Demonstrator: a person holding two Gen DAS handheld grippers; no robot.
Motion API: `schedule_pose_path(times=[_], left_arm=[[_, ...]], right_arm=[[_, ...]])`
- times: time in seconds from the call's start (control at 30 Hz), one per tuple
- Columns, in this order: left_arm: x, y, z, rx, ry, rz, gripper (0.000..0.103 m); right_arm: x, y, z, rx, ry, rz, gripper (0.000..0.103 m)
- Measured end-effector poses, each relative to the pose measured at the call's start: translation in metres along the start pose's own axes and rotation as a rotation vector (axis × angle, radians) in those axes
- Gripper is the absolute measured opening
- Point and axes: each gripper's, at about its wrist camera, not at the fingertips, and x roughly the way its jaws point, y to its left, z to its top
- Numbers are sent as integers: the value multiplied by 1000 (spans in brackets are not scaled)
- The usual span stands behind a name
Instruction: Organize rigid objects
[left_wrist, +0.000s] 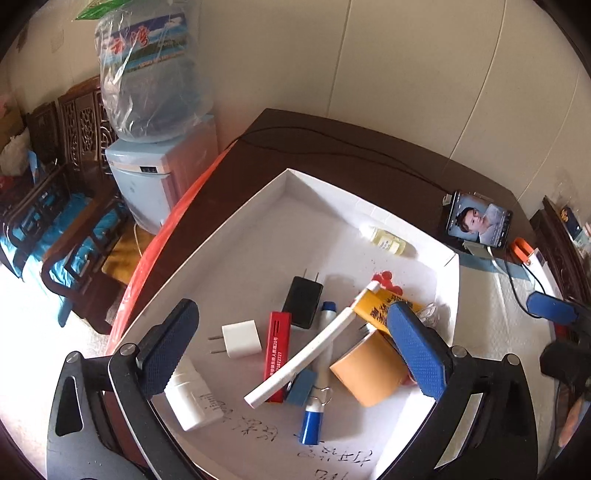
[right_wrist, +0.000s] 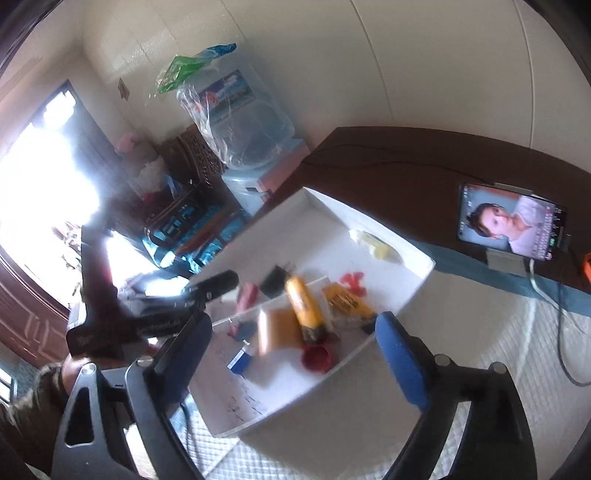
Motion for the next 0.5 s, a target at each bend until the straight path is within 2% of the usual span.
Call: schedule_pose_path(times=[0.03,0.07,0.1,0.5], left_arm=[[0,-1,-1,1,1,2,103],[-1,-2,-2,4,0,5,103],[-4,-3,-3,7,-3,8,103],[-34,-16,-13,11,-25,-7,103]], right_arm=[[-2,0,-2,-2,-4,-1,92],[-4,-1,-5,-3,-11,-4,102],[-6,-1,-6,-5,-24,-9,103],[-41,-8,-26,14,-114,-46,103]])
